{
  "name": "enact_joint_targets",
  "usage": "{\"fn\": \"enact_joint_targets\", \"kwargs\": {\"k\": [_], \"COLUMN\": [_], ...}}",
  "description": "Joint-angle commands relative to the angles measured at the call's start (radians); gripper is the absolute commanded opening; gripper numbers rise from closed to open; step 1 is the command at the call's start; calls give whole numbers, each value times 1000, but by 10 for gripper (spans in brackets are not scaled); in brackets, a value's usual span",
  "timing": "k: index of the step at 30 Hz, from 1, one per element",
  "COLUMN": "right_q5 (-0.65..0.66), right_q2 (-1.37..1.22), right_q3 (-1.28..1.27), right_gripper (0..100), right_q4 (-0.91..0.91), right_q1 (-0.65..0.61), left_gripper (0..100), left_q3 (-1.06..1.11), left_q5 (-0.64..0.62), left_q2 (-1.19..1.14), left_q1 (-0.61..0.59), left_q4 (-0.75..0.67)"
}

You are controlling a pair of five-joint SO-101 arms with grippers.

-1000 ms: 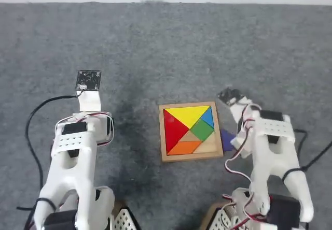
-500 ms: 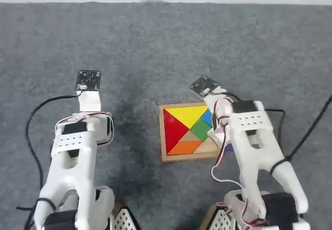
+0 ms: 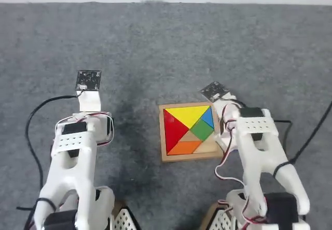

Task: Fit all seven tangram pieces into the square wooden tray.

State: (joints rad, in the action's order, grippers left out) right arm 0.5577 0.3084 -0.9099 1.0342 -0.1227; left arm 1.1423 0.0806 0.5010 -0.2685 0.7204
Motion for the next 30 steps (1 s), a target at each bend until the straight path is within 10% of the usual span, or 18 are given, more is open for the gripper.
{"fn": "enact_joint_targets", "kwargs": {"k": [1, 17, 30], "right_q5": [17, 133, 138], "right_q2": [-50, -124, 45], "right_q3": [2, 29, 34], "right_gripper": [260, 260, 263], "right_q4": [-61, -97, 45], "right_q1": [13, 263, 88], "left_gripper": [145, 145, 145], "left_q3": [-28, -28, -28], "left_q5": [8, 8, 8], "left_q2": [-2, -2, -2], "left_q1": [3, 26, 29], "left_q4": [-25, -20, -20]}}
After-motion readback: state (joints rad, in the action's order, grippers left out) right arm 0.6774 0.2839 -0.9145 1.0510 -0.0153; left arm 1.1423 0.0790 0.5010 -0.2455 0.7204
